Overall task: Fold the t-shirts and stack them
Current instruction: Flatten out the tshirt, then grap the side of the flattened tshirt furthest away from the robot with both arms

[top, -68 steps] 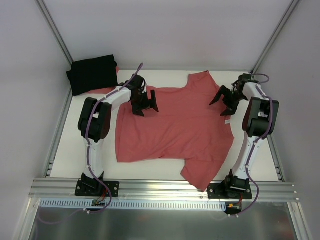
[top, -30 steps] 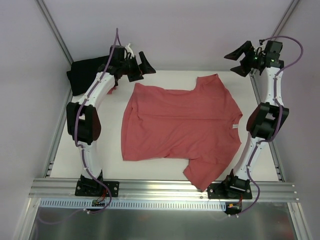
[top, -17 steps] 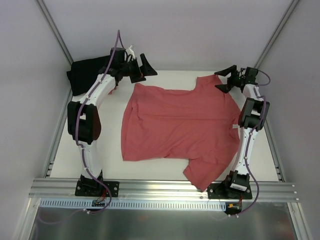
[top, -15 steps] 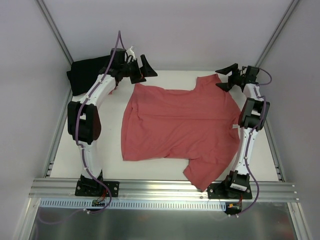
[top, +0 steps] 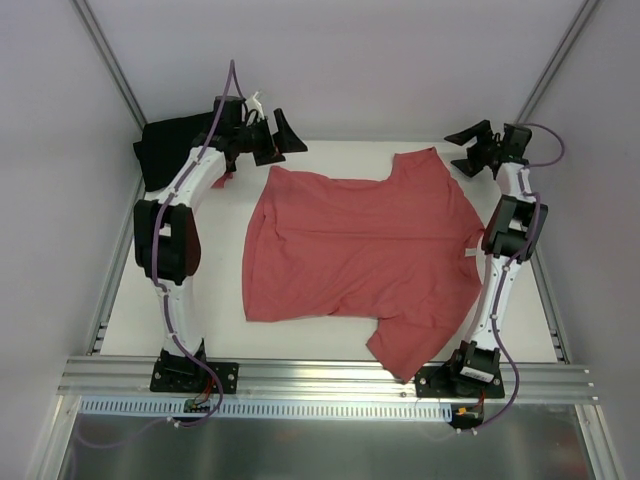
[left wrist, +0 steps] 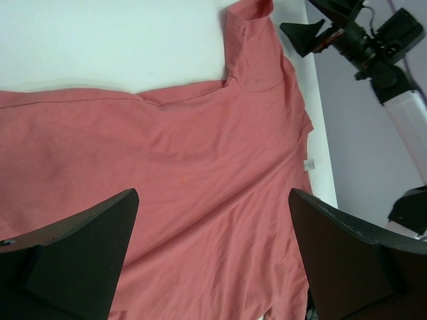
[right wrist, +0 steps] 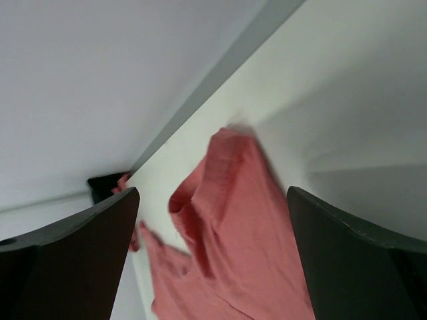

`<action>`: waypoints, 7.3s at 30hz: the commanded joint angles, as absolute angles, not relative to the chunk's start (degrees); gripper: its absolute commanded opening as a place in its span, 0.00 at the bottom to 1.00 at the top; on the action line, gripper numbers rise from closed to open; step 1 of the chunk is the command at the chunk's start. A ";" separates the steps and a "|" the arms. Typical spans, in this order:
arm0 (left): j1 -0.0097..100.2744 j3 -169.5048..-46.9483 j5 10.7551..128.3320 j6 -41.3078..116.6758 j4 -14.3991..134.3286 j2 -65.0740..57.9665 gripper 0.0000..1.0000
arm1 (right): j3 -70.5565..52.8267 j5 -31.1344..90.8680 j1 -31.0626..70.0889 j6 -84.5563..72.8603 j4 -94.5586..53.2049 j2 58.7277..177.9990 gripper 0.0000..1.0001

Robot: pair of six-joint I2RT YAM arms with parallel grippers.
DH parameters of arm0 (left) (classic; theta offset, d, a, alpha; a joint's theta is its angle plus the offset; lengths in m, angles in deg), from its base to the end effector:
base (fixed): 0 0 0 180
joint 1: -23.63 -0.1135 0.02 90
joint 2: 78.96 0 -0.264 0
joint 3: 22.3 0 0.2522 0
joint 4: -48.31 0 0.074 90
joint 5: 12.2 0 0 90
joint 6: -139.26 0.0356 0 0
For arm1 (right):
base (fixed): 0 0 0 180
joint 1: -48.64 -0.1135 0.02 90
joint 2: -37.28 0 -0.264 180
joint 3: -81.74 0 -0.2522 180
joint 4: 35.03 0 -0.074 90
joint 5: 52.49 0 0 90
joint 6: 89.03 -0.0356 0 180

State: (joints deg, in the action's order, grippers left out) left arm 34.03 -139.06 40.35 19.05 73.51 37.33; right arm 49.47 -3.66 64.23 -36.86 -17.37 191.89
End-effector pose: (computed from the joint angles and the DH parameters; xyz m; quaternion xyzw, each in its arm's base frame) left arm 0.4702 -0.1083 0.3095 0.0334 0.8154 -0.4308 0.3852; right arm 0.5848 -0.1388 0.1546 0.1842 0.7889 0.3878 0.4396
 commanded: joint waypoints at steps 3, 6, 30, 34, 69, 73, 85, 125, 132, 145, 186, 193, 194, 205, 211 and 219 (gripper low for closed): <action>34.00 -142.05 42.55 25.97 77.18 38.29 0.99 | 50.59 12.00 64.46 -15.05 -4.50 178.35 0.99; 33.83 -141.97 43.70 26.94 78.24 38.29 0.99 | 51.55 14.39 63.93 -10.82 -0.89 178.34 0.99; 33.56 -140.47 43.26 27.38 78.15 37.14 0.99 | 53.05 8.33 61.30 -15.56 -2.64 189.33 0.99; 33.30 -140.21 43.09 27.20 78.07 36.97 0.99 | 53.31 8.24 61.12 -15.91 -3.08 190.47 0.99; 31.63 -138.36 41.33 26.41 76.75 36.00 0.99 | 53.31 6.39 58.66 -20.39 -6.33 193.90 0.00; 31.54 -138.10 41.07 26.06 76.48 36.09 0.99 | 53.05 6.74 58.75 -19.08 -4.85 193.03 0.00; 31.54 -137.84 40.19 24.83 75.17 36.26 0.99 | 32.15 7.54 58.75 -13.01 -2.73 176.78 0.00; 31.46 -136.25 39.75 25.71 75.78 34.86 0.99 | 47.60 12.63 59.19 -16.35 -0.79 188.19 0.83; 31.54 -136.16 39.84 26.06 76.13 34.77 0.99 | 48.74 13.42 59.19 -18.02 -2.81 189.60 0.67; 31.46 -136.16 40.36 27.20 77.18 34.16 0.99 | 51.29 12.55 59.10 -23.20 -6.86 192.41 0.01; 29.43 -154.70 58.56 25.54 76.31 58.41 0.99 | 20.28 7.80 58.13 -7.12 2.72 149.53 0.00; 29.00 -157.61 56.28 24.13 75.08 62.62 0.99 | 18.51 8.68 57.87 -5.98 4.48 147.94 0.00; 28.91 -158.65 56.01 23.95 75.60 62.98 0.99 | 18.33 8.68 57.87 -5.89 4.48 147.94 0.00; 28.47 -159.72 55.04 24.66 77.01 65.35 0.99 | 17.72 9.21 57.78 -6.59 4.13 146.97 0.00; 28.38 -160.86 51.88 23.25 77.36 67.03 0.95 | 17.63 9.73 57.78 -6.59 4.30 146.88 0.00; 28.38 -161.21 48.63 22.46 77.71 67.73 0.86 | 16.93 10.17 57.61 -7.38 3.34 146.79 0.00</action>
